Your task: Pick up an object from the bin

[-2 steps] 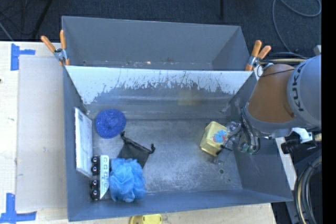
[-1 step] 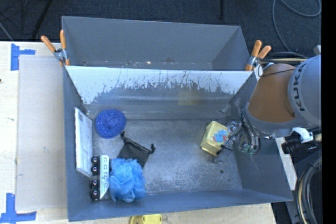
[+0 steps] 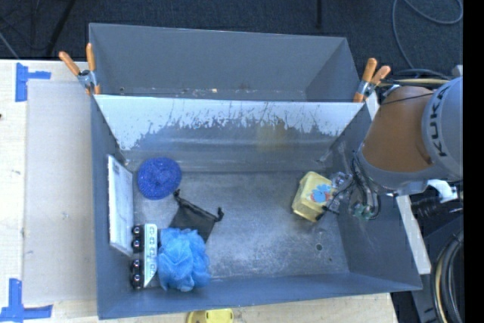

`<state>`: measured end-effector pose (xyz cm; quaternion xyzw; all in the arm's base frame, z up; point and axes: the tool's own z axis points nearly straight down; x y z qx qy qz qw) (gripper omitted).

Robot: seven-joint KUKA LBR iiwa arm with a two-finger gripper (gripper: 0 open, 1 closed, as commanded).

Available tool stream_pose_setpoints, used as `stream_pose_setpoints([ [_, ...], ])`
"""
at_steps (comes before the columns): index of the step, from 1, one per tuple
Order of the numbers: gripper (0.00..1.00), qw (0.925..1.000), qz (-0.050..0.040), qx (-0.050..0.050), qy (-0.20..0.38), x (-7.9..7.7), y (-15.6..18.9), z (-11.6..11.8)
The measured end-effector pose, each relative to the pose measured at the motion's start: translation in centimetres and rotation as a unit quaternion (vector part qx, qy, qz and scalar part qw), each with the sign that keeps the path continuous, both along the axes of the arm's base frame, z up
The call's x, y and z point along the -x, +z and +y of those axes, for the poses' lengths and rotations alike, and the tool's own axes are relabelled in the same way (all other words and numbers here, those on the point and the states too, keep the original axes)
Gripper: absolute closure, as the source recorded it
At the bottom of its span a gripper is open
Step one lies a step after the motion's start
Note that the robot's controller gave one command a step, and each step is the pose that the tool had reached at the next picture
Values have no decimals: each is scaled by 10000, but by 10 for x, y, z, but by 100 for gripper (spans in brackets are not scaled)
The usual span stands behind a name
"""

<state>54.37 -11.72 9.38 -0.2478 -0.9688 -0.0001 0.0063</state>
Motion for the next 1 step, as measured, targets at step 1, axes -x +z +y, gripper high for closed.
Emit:
stream_pose_setpoints([
  [1,100,10000,-41,8,4,-2,23,0],
])
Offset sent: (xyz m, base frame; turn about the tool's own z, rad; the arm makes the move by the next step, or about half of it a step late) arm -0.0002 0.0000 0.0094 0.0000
